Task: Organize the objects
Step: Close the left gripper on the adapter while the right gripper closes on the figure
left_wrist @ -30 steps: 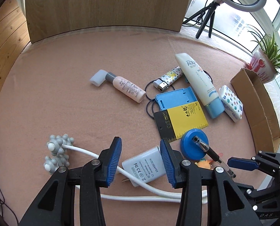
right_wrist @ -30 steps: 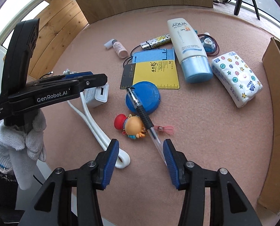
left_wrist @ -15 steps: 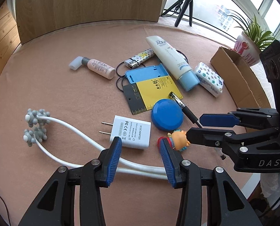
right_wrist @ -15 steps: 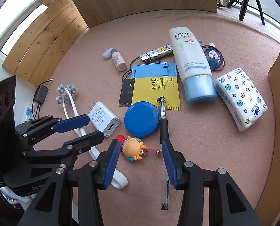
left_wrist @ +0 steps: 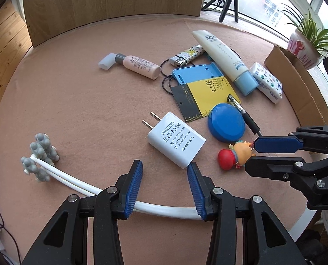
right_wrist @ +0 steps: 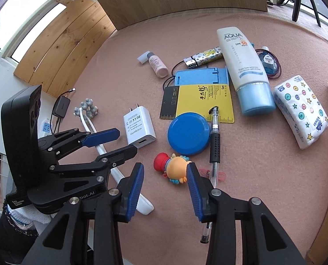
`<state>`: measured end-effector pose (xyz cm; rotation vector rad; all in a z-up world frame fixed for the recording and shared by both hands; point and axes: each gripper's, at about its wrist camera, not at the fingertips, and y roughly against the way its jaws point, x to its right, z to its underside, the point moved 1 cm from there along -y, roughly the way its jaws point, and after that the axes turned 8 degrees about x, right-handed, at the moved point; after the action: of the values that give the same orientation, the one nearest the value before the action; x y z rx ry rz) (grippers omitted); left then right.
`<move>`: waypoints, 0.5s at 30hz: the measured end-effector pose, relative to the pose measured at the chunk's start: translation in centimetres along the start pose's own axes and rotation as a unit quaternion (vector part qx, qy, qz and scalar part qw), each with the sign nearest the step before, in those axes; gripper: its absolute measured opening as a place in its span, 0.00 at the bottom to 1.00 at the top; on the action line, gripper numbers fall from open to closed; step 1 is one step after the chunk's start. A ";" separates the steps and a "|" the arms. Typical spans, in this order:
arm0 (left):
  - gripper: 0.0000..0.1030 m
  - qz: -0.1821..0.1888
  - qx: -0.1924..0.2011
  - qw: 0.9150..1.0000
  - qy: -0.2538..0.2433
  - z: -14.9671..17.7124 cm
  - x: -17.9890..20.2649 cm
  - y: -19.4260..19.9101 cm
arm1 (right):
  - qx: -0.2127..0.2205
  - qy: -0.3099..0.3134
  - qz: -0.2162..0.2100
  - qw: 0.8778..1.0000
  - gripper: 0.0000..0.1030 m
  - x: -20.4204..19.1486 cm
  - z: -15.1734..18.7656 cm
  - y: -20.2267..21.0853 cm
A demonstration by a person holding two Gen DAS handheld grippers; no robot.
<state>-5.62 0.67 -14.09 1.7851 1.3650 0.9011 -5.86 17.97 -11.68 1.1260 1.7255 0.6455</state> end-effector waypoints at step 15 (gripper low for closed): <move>0.45 -0.033 -0.002 0.999 -0.007 0.5 -3.7 0.5 | -0.001 -0.011 0.052 0.999 0.33 2.9 -0.1 -0.5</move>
<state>-5.70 -3.04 -14.30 1.7305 1.4045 0.8545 -6.54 20.35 -13.32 1.2226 1.6556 0.6949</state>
